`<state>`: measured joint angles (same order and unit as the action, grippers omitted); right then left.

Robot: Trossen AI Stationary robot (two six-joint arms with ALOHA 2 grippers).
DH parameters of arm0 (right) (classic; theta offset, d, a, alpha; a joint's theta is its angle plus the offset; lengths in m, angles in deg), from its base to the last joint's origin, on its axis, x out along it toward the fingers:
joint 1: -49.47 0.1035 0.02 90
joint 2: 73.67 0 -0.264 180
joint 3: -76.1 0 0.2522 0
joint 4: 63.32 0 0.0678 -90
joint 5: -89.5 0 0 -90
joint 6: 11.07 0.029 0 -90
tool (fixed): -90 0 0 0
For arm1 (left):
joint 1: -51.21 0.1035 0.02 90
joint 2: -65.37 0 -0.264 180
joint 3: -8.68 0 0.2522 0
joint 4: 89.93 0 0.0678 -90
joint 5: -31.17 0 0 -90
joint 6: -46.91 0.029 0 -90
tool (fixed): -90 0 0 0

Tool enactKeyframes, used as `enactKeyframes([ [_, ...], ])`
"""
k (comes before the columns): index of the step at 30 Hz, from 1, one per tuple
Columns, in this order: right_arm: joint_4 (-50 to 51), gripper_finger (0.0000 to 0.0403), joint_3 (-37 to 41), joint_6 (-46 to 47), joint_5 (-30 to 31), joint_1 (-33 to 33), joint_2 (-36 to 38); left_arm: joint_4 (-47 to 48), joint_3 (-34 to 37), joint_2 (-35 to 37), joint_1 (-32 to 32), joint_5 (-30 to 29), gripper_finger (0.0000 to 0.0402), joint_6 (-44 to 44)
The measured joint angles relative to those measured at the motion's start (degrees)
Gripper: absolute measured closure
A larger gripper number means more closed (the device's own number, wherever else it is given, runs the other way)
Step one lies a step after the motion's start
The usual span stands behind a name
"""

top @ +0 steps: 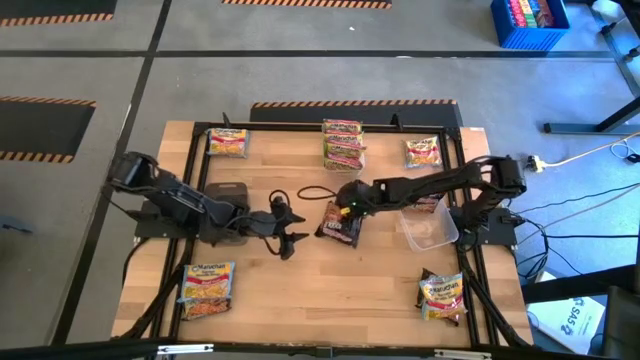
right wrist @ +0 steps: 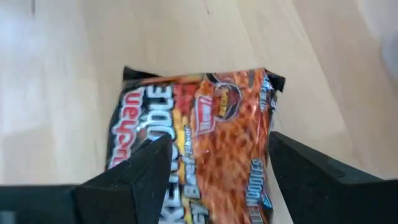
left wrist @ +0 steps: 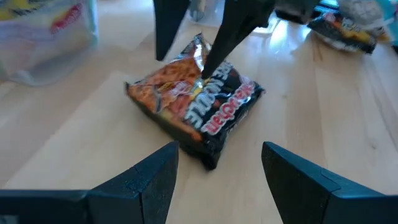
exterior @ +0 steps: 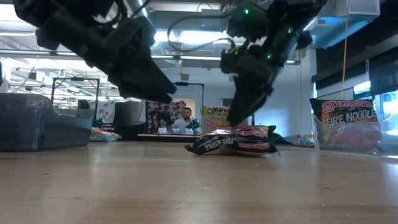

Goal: Sort Maruchan noodles
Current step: Put the top black noodle pack into the bottom transparent bin

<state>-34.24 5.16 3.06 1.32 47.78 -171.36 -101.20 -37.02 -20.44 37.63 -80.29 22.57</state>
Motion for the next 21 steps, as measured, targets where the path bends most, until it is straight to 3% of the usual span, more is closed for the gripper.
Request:
enactKeyframes([
  [3, 6.7, 0.0155, -2.1, -1.7, 3.1, -0.2, 2.6, -4.4, 0.0, -4.1, -0.1, 0.6, 0.0175, -1.7],
  [6, 11.4, 0.0155, -2.4, -3.6, 10.8, -0.2, 5.6, -7.2, -0.8, -8.8, -0.7, 0.6, 0.0175, -3.3],
  [11, 17.7, 0.0155, -1.7, -4.0, 18.6, -1.8, 5.3, -7.7, -5.6, -15.9, -1.2, 0.2, 0.0175, -3.6],
  [16, 14.4, 0.0155, 2.3, -2.2, 14.2, -3.5, 4.7, -6.0, -11.8, -22.7, -0.9, -0.4, 0.0175, -2.3],
  [21, 14.3, 0.0155, 4.0, -0.3, 7.2, -1.0, 4.7, 4.0, -15.4, -23.9, 0.0, -3.7, 0.0175, -4.6],
])
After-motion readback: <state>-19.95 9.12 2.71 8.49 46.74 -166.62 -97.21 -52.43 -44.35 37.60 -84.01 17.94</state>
